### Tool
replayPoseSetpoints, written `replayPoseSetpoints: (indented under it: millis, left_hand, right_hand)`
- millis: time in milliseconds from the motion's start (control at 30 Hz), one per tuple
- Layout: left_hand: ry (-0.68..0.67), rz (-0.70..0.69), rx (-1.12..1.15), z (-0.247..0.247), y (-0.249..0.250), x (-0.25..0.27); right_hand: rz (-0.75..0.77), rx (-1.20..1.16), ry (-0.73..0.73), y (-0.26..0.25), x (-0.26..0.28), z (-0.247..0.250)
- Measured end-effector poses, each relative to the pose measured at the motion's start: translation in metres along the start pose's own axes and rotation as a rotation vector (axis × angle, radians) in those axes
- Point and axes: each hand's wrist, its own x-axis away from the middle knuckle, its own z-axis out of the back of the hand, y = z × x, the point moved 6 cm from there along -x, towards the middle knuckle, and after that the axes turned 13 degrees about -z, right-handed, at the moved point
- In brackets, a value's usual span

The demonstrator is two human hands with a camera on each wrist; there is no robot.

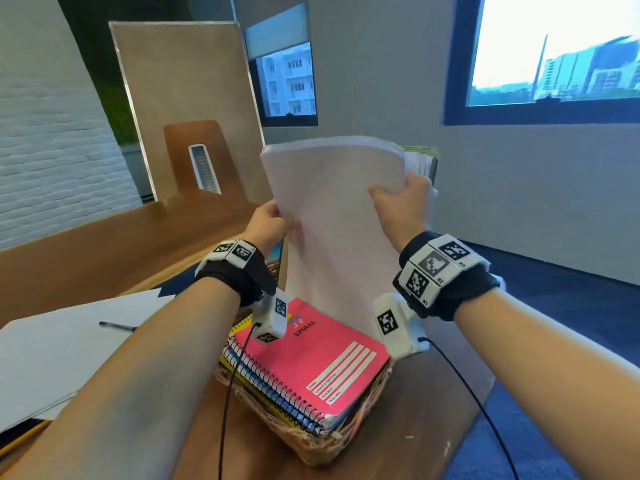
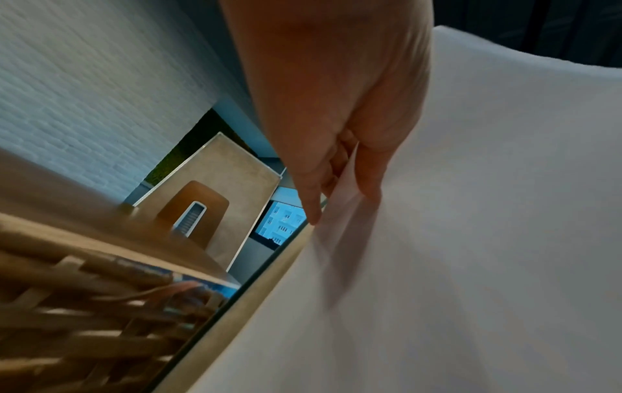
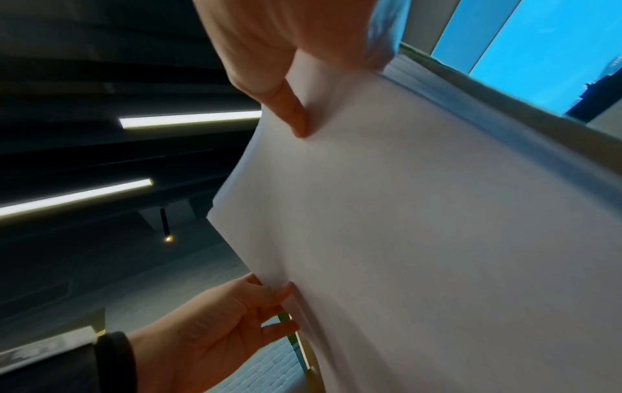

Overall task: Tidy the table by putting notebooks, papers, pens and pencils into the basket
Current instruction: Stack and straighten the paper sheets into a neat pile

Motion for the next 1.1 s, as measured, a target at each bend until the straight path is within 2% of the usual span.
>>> replayPoseSetpoints:
  millis: [67, 167, 333, 467, 633, 833, 1100]
  left_hand:
    - [0.006, -0.019, -0.019, 0.002, 0.002, -0.005]
    - [-0.043, 0.023, -0.077, -0.004, -0.007, -0.003]
    - [-0.045, 0.046, -0.117, -0.009, -0.016, -0.004]
    - [-0.094, 0.077, -0.173, -0.005, -0.021, -0.005]
    - [-0.149, 0.152, -0.284, 0.002, -0.046, 0.004]
    - [-0.142, 0.149, -0.218, -0.003, -0.043, 0.003]
    - [-0.262, 0.189, -0.372, -0.013, -0.074, -0.007]
  right_hand:
    - [-0.031, 0.004, 0.010, 0.004, -0.002, 0.000]
    - [-0.050, 0.061, 0.006, 0.013, -0.002, 0.000]
    - [-0.078, 0.065, -0.012, 0.018, -0.002, -0.001]
    - [-0.116, 0.050, -0.060, 0.022, 0.001, 0.000]
    - [-0.208, 0.138, -0.162, 0.042, 0.007, -0.001]
    - [-0.184, 0.096, -0.133, 0.032, 0.006, -0.002]
    - [-0.256, 0.195, -0.164, 0.045, 0.002, -0.002]
